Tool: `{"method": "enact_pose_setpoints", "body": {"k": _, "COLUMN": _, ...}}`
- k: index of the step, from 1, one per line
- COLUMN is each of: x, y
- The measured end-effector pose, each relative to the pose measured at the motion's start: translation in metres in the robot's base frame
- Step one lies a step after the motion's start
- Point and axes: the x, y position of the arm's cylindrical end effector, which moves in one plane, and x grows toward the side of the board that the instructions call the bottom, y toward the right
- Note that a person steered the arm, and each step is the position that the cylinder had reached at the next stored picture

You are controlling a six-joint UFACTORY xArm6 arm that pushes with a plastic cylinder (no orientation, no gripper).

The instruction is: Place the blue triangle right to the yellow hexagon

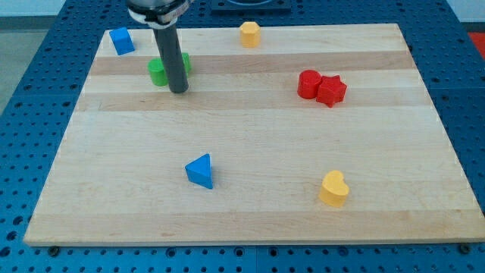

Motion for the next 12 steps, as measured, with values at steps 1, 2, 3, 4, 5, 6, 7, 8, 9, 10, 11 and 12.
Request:
{"method": "enact_pose_setpoints", "body": {"k": 1, "x": 0.042, "y": 0.024}}
{"method": "enact_pose_setpoints", "body": {"k": 2, "x": 0.057, "y": 0.093}}
{"method": "enact_pose_setpoints", "body": {"k": 3, "x": 0.08, "y": 0.175}}
{"method": "enact_pose_setpoints", "body": {"k": 4, "x": 0.117, "y": 0.264}}
{"method": "enact_pose_setpoints", "body": {"k": 5, "x": 0.138, "y": 0.338}}
{"method": "enact_pose_setpoints", "body": {"k": 6, "x": 0.163, "y": 0.363}}
{"method": "enact_pose_setpoints", "body": {"k": 7, "x": 0.162, "y": 0.362}}
{"method": "enact_pose_setpoints", "body": {"k": 8, "x": 0.132, "y": 0.329}}
{"method": "enact_pose_setpoints", "body": {"k": 9, "x": 0.085, "y": 0.28}}
{"method": "enact_pose_setpoints", "body": {"k": 10, "x": 0.08, "y": 0.215}}
{"method": "enact_pose_setpoints", "body": {"k": 11, "x": 0.087, "y": 0.141}}
{"method": "enact_pose_setpoints", "body": {"k": 12, "x": 0.098, "y": 0.071}}
